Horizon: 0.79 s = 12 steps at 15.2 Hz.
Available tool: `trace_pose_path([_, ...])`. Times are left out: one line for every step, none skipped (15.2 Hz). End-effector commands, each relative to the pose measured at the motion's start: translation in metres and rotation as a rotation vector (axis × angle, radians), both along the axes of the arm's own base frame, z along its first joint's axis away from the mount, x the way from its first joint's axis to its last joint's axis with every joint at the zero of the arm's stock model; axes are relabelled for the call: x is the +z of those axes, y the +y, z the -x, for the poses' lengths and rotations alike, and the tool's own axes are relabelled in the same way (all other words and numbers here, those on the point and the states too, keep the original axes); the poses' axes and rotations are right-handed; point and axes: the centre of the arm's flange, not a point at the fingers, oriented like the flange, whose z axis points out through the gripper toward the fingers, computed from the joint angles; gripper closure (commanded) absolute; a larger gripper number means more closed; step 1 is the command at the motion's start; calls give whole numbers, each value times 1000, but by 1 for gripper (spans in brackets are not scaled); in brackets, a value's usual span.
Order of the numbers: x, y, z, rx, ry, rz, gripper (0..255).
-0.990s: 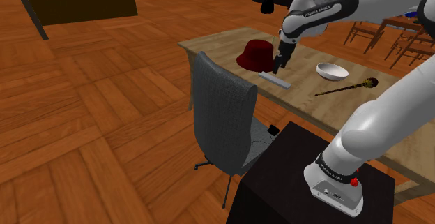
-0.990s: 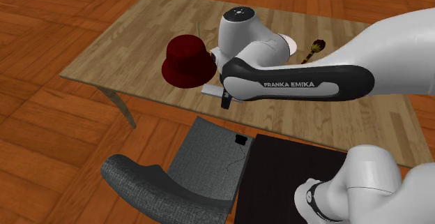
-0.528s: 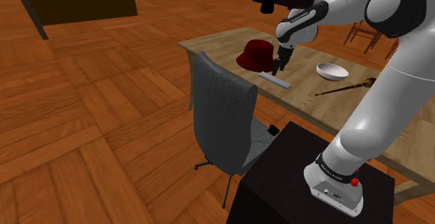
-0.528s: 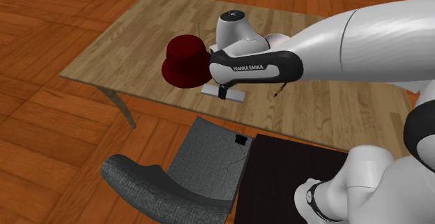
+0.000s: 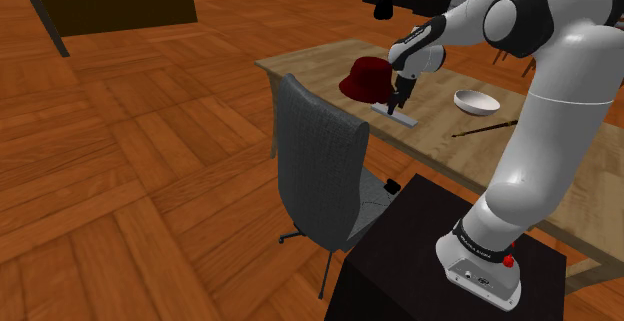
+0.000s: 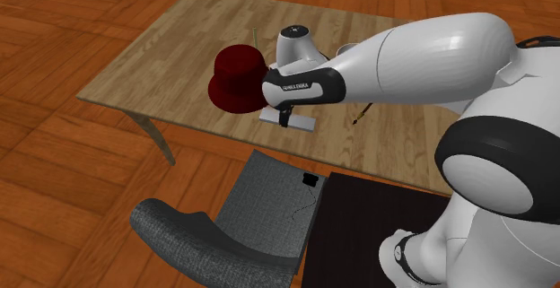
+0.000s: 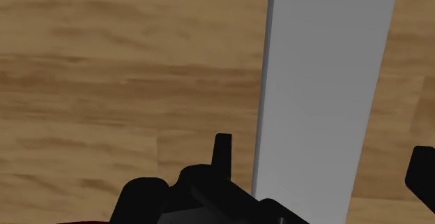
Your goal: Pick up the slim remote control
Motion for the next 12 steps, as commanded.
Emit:
trace_pose_path([-10,0,0,0,-1,0,0])
trace_pose_path([-15,0,0,0,-1,0,0])
trace_pose_path([-18,0,0,0,-1,0,0])
trace_pose_path([-18,0,0,0,-1,0,0])
trace_pose_path([-18,0,0,0,-1,0,255])
trace_pose_path([-19,0,0,0,-1,0,255])
trace_pose_path([-19,0,0,0,-1,0,255])
trace_pose_path([-19,0,0,0,-1,0,255])
trace_pose_path([-19,0,0,0,-1,0,255])
trace_pose_path([-19,0,0,0,-1,0,255])
trace_pose_path([-19,0,0,0,-1,0,255])
trace_pose_path([-19,0,0,0,-1,0,255])
